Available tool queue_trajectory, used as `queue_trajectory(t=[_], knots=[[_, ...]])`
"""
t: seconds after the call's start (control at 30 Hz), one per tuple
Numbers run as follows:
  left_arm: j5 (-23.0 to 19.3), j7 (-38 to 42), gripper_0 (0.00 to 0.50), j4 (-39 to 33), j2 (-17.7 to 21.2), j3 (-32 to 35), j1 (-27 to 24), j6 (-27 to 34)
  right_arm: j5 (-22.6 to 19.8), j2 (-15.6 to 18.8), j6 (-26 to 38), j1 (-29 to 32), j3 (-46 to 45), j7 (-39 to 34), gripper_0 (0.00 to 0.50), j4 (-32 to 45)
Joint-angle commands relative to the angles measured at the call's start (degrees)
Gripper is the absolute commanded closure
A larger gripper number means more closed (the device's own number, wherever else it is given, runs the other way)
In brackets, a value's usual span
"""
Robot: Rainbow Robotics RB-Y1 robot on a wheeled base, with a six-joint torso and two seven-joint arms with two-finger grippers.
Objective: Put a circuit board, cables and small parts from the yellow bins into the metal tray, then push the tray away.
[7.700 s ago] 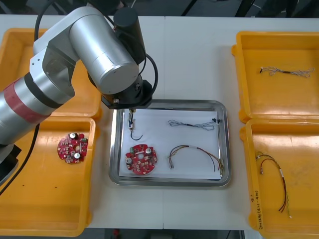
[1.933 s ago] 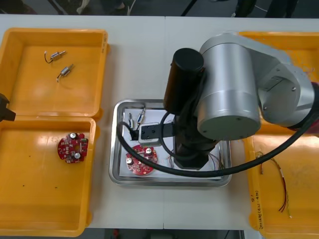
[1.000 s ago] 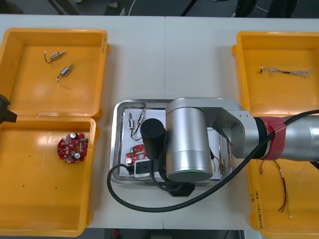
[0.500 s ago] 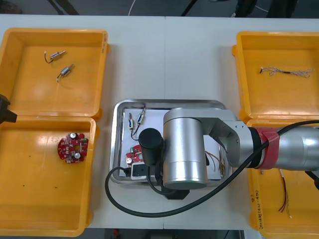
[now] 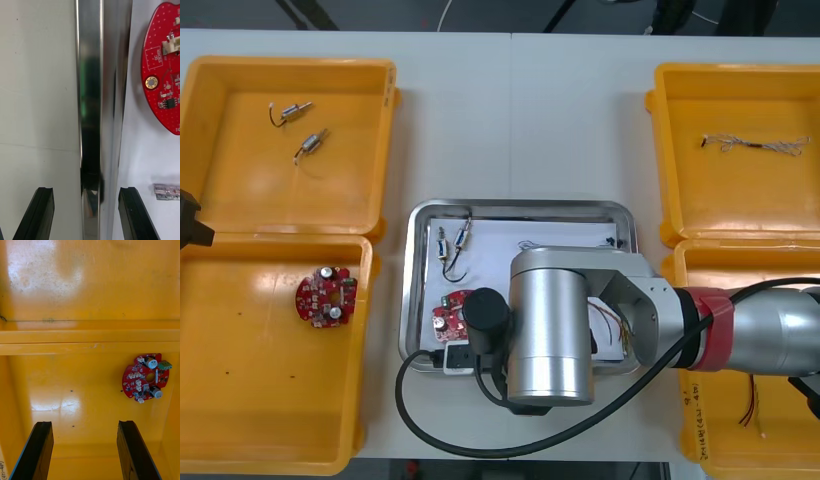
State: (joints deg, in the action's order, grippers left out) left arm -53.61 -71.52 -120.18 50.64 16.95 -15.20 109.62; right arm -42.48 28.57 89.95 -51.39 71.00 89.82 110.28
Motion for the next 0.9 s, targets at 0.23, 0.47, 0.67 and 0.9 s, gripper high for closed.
queue_trajectory(t=[0.23, 0.47, 0.67, 0.9], knots=[[-0.44, -1.16, 0.0, -1.28, -0.55, 1.68, 1.05, 0.38, 1.79, -1.67, -0.65, 1.2, 0.28, -1.66, 0.069, 0.37], [-0.44, -1.16, 0.0, -1.28, -0.55, 1.68, 1.05, 0.38, 1.35, -1.67, -0.65, 1.2, 0.45, -1.66, 0.429, 0.37], [-0.44, -1.16, 0.0, -1.28, -0.55, 1.68, 1.05, 0.38, 1.26, -1.76, -0.56, 1.2, 0.45, -1.4, 0.492, 0.46], [-0.44, -1.16, 0.0, -1.28, -0.55, 1.68, 1.05, 0.38, 2.05, -1.5, -0.65, 1.11, 0.45, -0.96, 0.5, 0.46]])
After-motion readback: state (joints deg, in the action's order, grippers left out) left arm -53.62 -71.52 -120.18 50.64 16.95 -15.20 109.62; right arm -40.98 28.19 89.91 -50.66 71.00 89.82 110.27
